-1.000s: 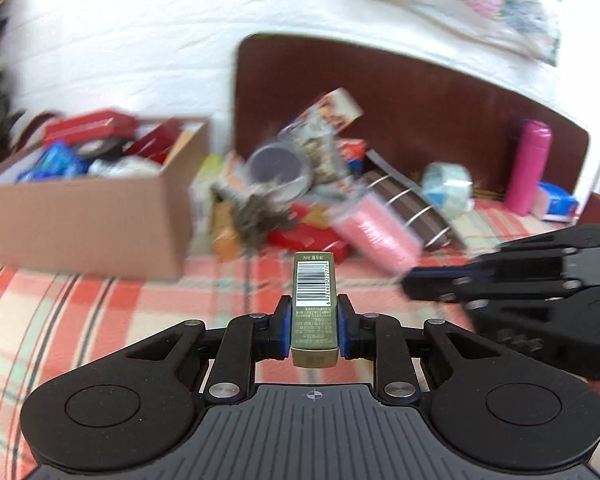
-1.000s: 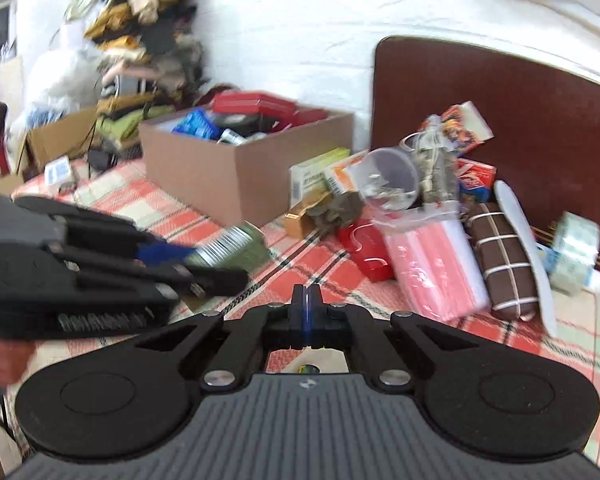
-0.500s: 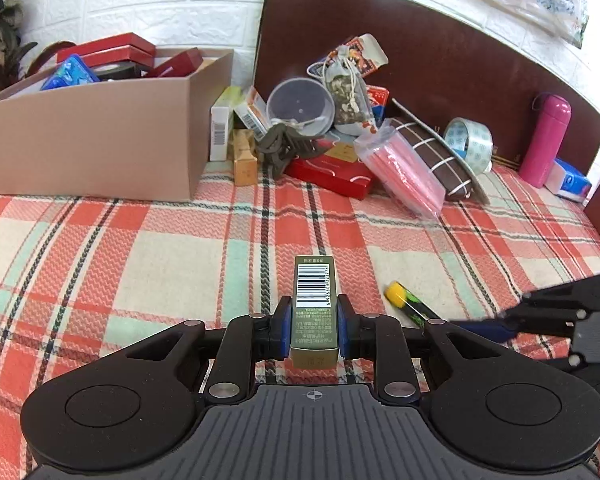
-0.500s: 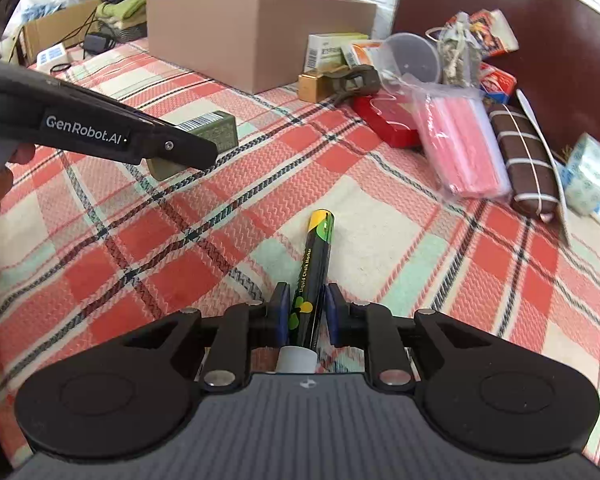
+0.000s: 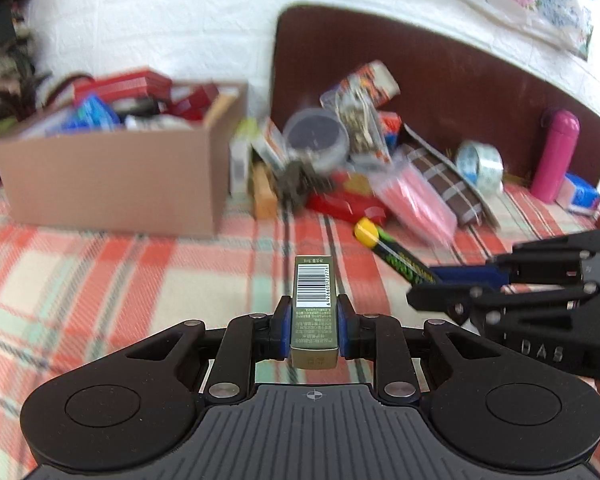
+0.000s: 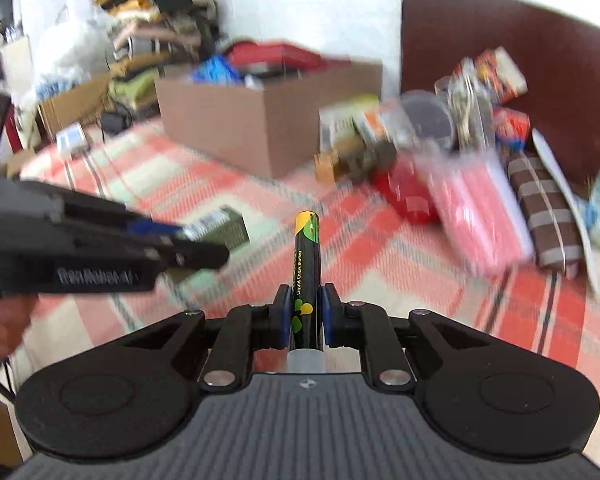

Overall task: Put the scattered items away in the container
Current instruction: 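Lift the green box and marker and carry both toward the cardboard box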

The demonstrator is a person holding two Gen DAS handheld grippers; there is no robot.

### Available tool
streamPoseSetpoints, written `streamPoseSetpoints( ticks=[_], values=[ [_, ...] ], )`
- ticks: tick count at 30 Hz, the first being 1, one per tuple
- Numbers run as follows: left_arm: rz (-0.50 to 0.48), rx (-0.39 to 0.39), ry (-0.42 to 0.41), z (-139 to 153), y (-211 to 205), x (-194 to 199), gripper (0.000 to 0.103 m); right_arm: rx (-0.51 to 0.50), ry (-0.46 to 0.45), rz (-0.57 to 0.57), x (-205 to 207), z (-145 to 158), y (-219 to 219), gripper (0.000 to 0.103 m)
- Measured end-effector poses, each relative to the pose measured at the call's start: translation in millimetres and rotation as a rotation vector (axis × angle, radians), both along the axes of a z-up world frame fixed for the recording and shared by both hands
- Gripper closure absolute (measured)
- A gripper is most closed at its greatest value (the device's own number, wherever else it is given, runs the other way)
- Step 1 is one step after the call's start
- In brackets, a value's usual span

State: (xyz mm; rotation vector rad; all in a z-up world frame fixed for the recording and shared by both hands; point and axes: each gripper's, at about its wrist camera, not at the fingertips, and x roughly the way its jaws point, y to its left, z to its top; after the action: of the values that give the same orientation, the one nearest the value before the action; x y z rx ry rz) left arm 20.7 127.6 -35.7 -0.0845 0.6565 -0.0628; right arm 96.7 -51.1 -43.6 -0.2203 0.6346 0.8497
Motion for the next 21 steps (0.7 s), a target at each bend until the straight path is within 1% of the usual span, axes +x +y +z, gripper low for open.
streamPoseSetpoints(
  ticks=[4, 7, 10, 13, 16, 21],
  values=[
    [0.038, 0.015, -0.064, 30.7, 14.9, 12.0, 0.083, 0.078, -0.03, 0.021, 20.2, 32.2, 23.6, 0.085],
    [0.081, 0.031, -0.095, 48.8, 30.7, 26.9, 0.083, 0.116, -0.056, 0.018, 40.2, 50.0, 46.7, 0.085],
    [0.122, 0.041, -0.117, 65.6, 47.7, 45.6, 0.083, 0.163, -0.047, 0.005, 63.4, 63.6, 70.4, 0.085],
    [0.157, 0.031, -0.124, 79.8, 71.5, 69.9, 0.083, 0.217, -0.008, -0.012, 90.1, 71.8, 92.3, 0.085],
    [0.194, 0.036, -0.118, 87.5, 94.7, 97.5, 0.083, 0.258, 0.018, -0.034, 115.9, 76.4, 114.9, 0.085],
    [0.245, 0.054, -0.09, 82.6, 125.4, 141.8, 0.083, 0.304, 0.06, -0.075, 156.6, 72.6, 151.4, 0.085]
  ],
)
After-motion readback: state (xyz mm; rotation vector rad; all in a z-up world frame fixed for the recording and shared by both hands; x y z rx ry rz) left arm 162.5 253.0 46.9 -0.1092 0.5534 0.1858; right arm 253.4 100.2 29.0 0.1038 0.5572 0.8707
